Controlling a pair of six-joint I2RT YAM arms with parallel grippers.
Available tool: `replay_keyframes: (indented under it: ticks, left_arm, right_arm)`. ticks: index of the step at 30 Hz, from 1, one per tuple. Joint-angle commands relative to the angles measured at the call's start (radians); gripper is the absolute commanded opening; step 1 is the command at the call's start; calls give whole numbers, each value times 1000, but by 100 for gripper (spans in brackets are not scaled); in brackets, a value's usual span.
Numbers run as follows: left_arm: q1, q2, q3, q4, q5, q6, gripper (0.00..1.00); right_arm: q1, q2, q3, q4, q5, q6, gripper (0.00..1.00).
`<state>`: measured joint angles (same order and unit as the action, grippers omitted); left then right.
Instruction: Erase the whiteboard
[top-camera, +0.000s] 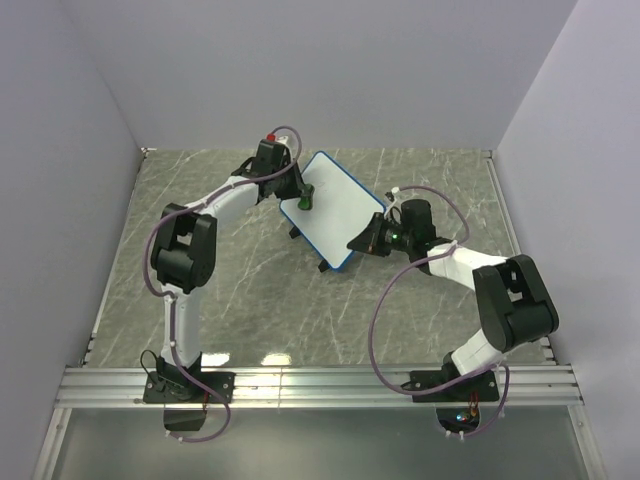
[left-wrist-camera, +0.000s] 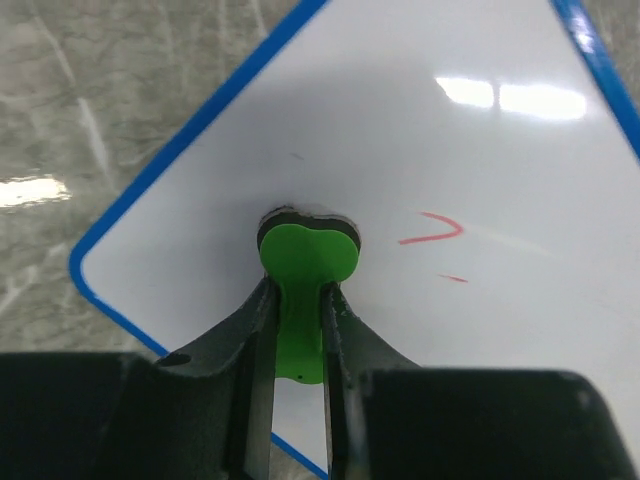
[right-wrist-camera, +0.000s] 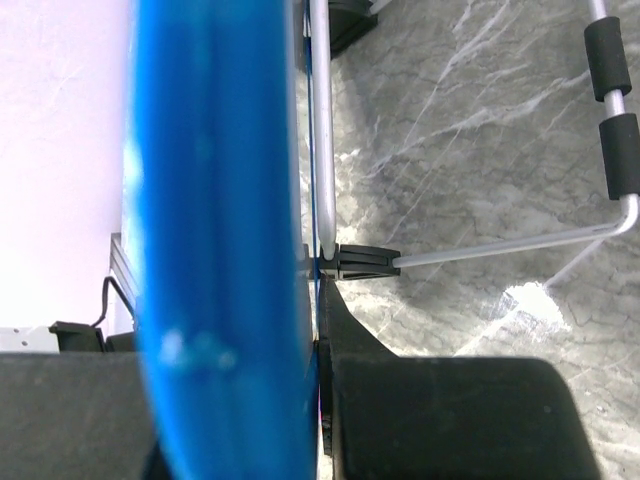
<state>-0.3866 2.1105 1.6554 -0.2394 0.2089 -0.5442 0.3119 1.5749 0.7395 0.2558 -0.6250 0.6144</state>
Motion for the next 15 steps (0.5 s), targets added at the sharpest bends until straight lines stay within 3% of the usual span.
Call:
replay_keyframes:
  ticks: [1,7,15]
  left_arm:
    - [32,86,-40,-35,-56,50,0]
    - [0,85,36,-47,-32,70,0]
    - [-146,80,176,-84,-2,69,0]
  right_arm:
    - [56,76,-34,-182,-45,-41,0]
    - [61,100,-37,-185,-48,-44,0]
    - [75,139,-28,-179,-48,-42,0]
